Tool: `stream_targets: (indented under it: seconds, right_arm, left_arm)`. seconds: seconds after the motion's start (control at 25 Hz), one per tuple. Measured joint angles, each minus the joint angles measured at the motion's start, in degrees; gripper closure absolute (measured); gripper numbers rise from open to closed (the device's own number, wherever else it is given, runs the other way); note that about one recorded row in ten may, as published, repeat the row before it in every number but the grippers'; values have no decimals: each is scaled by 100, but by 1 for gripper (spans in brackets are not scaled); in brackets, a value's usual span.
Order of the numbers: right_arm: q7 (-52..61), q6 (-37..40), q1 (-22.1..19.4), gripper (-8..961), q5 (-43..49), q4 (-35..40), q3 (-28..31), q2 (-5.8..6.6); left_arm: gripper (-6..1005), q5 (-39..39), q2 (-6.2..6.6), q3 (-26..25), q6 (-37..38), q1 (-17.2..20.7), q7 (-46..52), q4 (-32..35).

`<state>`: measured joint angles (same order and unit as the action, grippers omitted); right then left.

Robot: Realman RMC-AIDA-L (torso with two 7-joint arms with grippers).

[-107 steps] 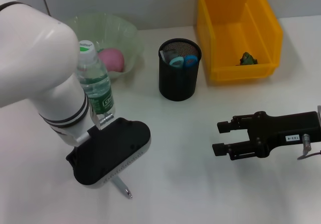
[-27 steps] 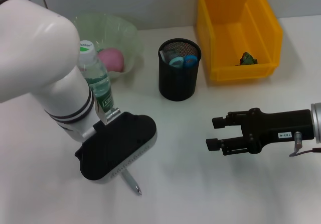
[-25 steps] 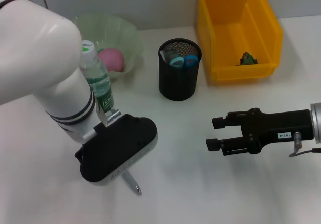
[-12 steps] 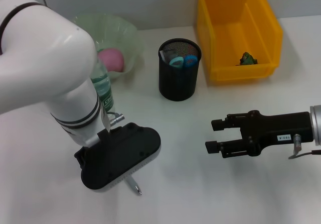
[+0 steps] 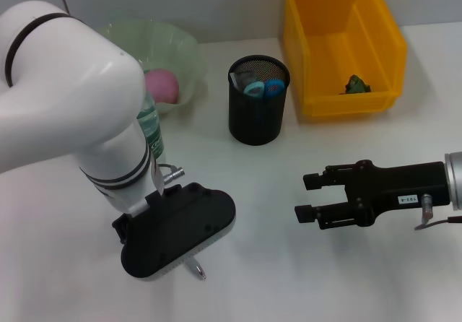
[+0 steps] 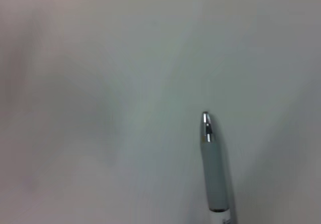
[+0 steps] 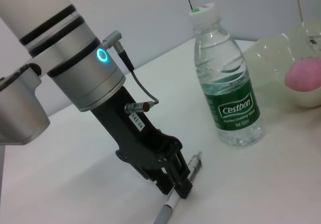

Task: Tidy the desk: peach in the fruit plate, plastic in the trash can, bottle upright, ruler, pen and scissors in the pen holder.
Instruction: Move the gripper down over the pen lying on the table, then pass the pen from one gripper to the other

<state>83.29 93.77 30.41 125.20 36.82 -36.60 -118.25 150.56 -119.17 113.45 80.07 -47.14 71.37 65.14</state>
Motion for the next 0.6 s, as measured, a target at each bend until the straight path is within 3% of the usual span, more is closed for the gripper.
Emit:
stream_targets:
  seconds: [0.32,0.6]
  right_arm:
    - [-3,1,23,288,6,0,2,-4]
    - [-6,3,30,291,9,0,4,-5]
  left_arm:
    - [674,12,-3,61,-78,3,0,-19]
    - [782,-17,-2,32,26,-34,-7,-44]
